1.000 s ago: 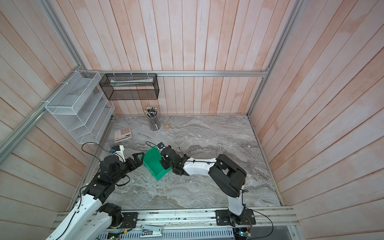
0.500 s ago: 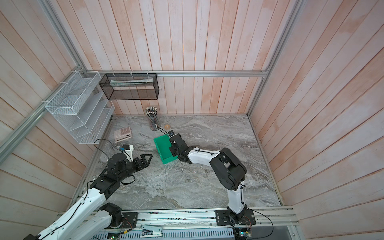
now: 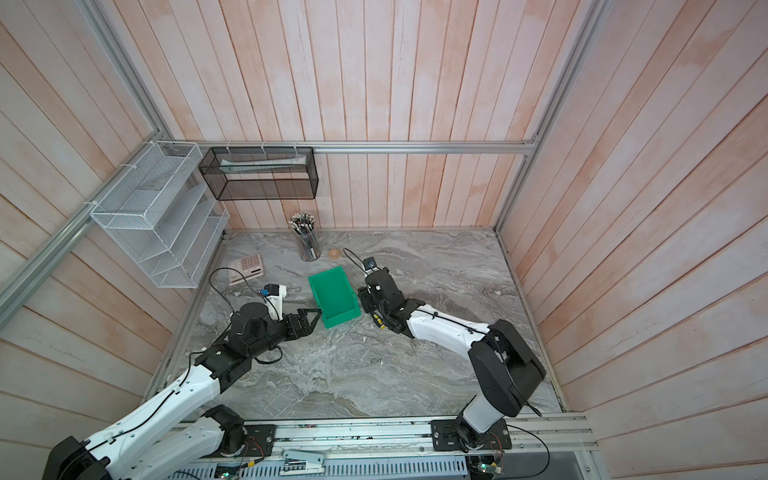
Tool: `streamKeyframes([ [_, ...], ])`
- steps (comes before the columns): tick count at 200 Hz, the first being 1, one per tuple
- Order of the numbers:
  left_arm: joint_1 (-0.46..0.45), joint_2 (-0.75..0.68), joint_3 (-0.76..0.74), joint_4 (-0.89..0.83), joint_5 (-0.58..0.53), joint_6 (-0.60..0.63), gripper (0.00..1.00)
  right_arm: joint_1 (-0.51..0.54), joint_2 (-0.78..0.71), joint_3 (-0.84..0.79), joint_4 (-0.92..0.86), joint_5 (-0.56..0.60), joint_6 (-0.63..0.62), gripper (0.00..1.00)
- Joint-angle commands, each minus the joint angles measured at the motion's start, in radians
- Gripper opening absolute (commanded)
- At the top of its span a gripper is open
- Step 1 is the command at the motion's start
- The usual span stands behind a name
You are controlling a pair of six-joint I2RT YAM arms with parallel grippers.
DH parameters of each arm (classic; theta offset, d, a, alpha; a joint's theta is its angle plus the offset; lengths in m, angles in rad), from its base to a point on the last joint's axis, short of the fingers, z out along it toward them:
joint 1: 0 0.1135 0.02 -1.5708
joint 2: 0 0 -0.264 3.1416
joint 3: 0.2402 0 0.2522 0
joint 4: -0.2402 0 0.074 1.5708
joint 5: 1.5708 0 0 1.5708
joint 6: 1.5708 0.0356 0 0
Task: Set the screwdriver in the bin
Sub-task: 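Grasp the bin rim with the left gripper while the right grips the screwdriver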
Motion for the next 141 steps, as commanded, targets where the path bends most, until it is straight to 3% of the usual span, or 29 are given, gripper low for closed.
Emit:
streamKeyframes([
  [1,-0.022,0.028,0.022,0.060,-0.018,0.029,1.00,-0.031,0.016,-0.065,-0.023,-0.054,0.011,0.57],
  [80,-0.037,0.068,0.036,0.045,-0.043,0.028,1.00,-0.030,0.159,-0.048,-0.049,-0.162,0.020,0.52],
  [141,-0.038,0.043,0.013,0.025,-0.070,0.031,1.00,-0.013,0.195,-0.069,-0.043,-0.162,0.042,0.43],
])
